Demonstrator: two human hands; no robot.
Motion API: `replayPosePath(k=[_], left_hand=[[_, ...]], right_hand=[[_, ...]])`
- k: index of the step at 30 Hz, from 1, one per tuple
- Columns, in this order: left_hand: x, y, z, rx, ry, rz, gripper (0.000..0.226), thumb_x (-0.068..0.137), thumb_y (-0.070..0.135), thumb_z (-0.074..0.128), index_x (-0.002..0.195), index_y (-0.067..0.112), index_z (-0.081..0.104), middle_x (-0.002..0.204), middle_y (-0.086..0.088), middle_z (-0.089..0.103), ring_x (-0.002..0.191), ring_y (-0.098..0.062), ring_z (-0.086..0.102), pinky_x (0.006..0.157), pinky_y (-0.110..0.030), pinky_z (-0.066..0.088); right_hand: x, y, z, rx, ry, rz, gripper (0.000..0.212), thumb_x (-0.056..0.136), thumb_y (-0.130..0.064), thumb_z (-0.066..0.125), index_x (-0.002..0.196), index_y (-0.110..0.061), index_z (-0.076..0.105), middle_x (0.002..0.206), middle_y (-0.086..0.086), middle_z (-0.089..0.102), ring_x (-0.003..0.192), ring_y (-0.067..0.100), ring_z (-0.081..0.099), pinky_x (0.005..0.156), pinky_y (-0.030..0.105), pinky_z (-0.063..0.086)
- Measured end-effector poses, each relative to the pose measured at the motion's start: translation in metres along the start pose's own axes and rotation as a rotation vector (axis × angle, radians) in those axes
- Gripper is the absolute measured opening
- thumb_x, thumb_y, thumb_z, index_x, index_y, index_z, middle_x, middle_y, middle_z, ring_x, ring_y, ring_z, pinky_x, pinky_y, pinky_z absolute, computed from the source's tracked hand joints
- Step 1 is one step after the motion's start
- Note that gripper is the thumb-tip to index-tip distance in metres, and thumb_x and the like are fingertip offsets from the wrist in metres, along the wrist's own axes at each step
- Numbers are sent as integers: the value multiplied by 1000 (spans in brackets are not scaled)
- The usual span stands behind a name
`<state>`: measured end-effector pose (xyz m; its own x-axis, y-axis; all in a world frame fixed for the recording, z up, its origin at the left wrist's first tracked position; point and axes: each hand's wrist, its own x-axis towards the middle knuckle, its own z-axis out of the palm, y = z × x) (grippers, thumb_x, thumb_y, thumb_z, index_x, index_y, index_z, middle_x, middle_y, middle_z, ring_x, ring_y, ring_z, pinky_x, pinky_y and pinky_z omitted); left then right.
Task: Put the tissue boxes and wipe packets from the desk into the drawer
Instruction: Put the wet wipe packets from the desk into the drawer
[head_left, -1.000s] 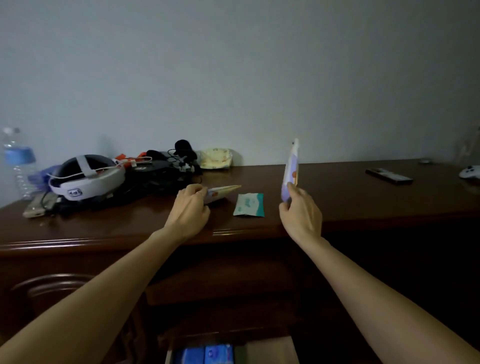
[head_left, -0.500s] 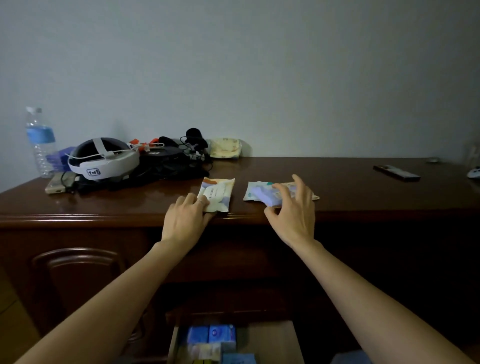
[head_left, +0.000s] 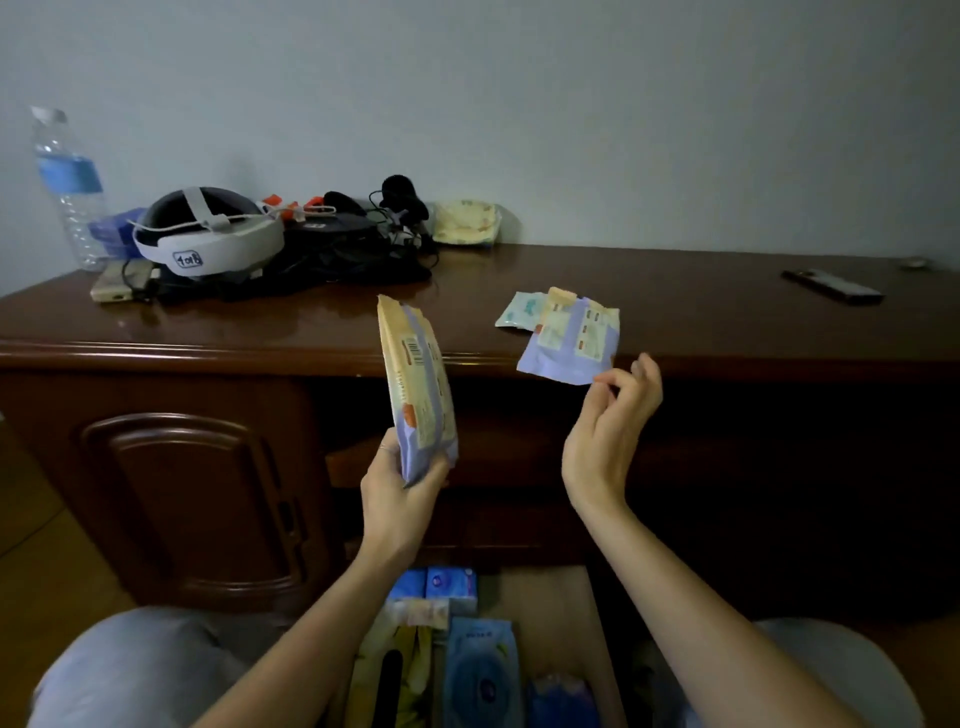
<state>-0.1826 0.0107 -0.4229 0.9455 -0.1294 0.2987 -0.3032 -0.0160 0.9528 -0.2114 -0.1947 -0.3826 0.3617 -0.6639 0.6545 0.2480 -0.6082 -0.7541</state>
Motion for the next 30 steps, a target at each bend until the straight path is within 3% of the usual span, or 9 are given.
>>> replayPosePath(k=[4, 6, 8, 10, 13, 17, 23, 28, 30], left_hand=[[-8, -4, -4, -90, -32, -36, 57, 86, 36, 77, 135, 44, 48, 124, 15, 65, 114, -8, 65, 80, -27, 61], [-11, 4, -4, -163, -47, -40, 68, 80, 43, 83, 132, 55, 41, 125, 27, 59, 118, -1, 61, 80, -23, 60], [-9, 13, -3, -289, -101, -81, 85, 75, 42, 82, 144, 52, 33, 141, 18, 53, 126, -9, 58, 91, -35, 59], [-9, 25, 0, -557, -195, -227, 89, 74, 42, 84, 149, 41, 37, 149, -5, 53, 130, -28, 59, 101, -54, 53], [-8, 35, -2, -896, -373, -287, 78, 85, 58, 69, 153, 30, 43, 156, -11, 47, 143, -35, 45, 110, -61, 41], [-8, 34, -7, -1087, -419, -329, 93, 81, 88, 41, 157, 34, 33, 162, -9, 36, 148, -37, 35, 115, -68, 26], [-5, 34, -11, -715, -140, -192, 55, 98, 54, 46, 149, 33, 45, 147, -7, 56, 130, -26, 59, 93, -49, 57], [6, 57, 23, -193, -244, -144, 62, 99, 57, 42, 154, 28, 37, 155, 17, 41, 144, -3, 37, 117, -35, 38], [0, 62, 22, -118, -314, -9, 58, 101, 58, 31, 152, 31, 38, 138, 39, 42, 125, 27, 35, 102, -11, 45]], right_hand=[[-38, -5, -15, 440, -20, 366, 5, 105, -28, 49, 110, -28, 48, 159, -2, 32, 134, 12, 52, 90, 33, 60], [-36, -10, -18, 572, 16, 566, 36, 96, -38, 62, 125, -32, 41, 151, 3, 41, 119, 10, 63, 79, 34, 63], [-24, -10, -18, 692, -3, 813, 63, 89, -33, 76, 139, -36, 37, 134, 4, 57, 108, 18, 71, 76, 41, 64], [-17, -8, -18, 703, -277, 991, 61, 86, -23, 80, 139, -23, 51, 122, 7, 70, 103, 26, 74, 73, 41, 63], [-40, 2, -17, 633, -582, 972, 40, 90, -22, 76, 128, -14, 69, 115, 10, 76, 102, 27, 75, 68, 32, 60], [-62, 14, -16, 641, -454, 887, 38, 87, -24, 78, 123, -20, 68, 108, 5, 78, 98, 24, 76, 67, 33, 61], [-48, 1, -1, 460, -81, 615, 31, 85, -31, 82, 113, -35, 69, 112, -8, 76, 102, 9, 73, 85, 40, 63], [-48, -37, 16, 580, -580, 536, 48, 86, -54, 72, 130, -37, 64, 120, -10, 74, 109, 11, 72, 83, 32, 62], [-50, -43, 17, 617, -628, 567, 61, 85, -56, 72, 138, -31, 58, 126, -5, 72, 113, 15, 71, 91, 39, 61]])
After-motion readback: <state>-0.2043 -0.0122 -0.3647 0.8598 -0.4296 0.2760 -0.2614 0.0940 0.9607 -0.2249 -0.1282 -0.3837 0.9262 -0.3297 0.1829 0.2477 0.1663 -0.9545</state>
